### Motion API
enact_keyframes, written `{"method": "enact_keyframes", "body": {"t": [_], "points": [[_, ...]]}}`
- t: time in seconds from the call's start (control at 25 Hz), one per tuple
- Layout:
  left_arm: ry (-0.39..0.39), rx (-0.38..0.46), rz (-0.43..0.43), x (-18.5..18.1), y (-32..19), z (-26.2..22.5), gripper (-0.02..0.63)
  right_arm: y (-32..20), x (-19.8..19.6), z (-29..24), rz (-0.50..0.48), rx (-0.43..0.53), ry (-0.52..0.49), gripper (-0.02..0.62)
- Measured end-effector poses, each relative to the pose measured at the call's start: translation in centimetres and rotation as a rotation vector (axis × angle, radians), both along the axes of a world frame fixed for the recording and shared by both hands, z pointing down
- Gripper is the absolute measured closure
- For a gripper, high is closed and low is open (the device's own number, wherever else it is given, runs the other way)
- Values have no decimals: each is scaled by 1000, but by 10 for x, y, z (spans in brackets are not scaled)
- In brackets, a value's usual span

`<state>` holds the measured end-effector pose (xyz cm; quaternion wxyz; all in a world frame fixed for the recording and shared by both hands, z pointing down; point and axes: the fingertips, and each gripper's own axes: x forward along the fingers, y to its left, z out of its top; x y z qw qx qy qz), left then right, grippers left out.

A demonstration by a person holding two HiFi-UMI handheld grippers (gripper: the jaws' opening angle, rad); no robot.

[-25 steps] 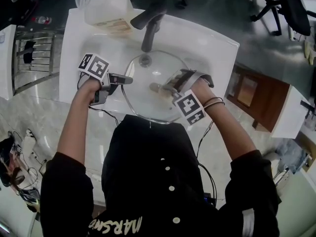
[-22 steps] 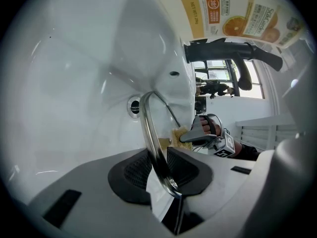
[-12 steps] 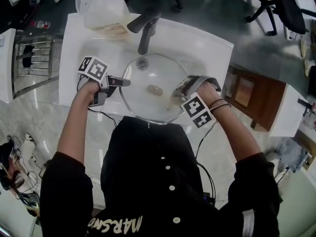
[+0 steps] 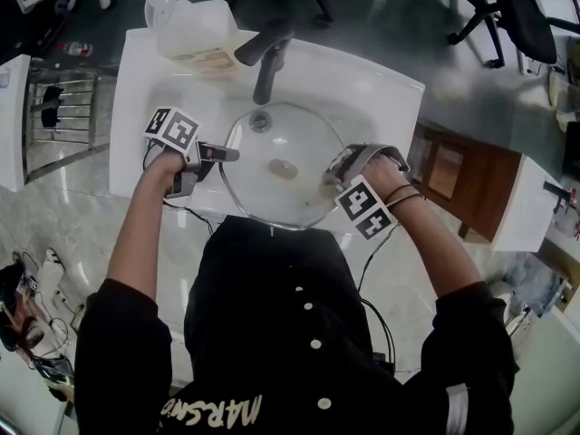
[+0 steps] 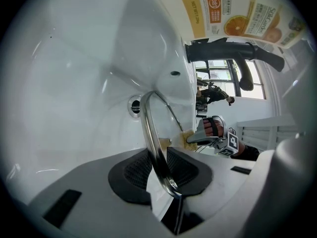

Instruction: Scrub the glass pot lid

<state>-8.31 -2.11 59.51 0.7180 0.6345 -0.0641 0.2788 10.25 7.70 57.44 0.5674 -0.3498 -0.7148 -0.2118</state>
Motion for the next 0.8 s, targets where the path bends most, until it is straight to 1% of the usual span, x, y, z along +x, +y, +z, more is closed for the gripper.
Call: {"method": "enact_keyframes", "body": {"t": [0.04, 0.08, 0.16, 0.2, 0.24, 0.32, 0.52, 0.68, 0.8], "points": [[-2, -5, -4, 0, 0, 0, 494, -6, -8, -2, 25, 23, -46, 453], [-4, -12, -10, 0, 0, 1, 497, -13, -22, -7, 72, 50, -119, 453], [-2, -27, -21, 0, -1, 1, 500, -30, -57, -21, 200, 104, -291, 453], [2, -35, -27, 0, -1, 1, 502, -36, -75, -27, 248, 134, -362, 453], [7, -41, -33, 0, -1, 1, 503, -39, -91, -31, 278, 164, -417, 453], [10, -51, -43, 0, -1, 0, 505, -39, -120, -33, 314, 198, -487, 453], [7, -71, -49, 0, -1, 0, 509, -40, -170, -29, 396, 217, -563, 453], [12, -79, -54, 1, -2, 0, 509, -49, -187, -24, 465, 227, -587, 453], [9, -81, -54, 2, -2, -1, 509, -50, -194, -22, 479, 236, -590, 453]]}}
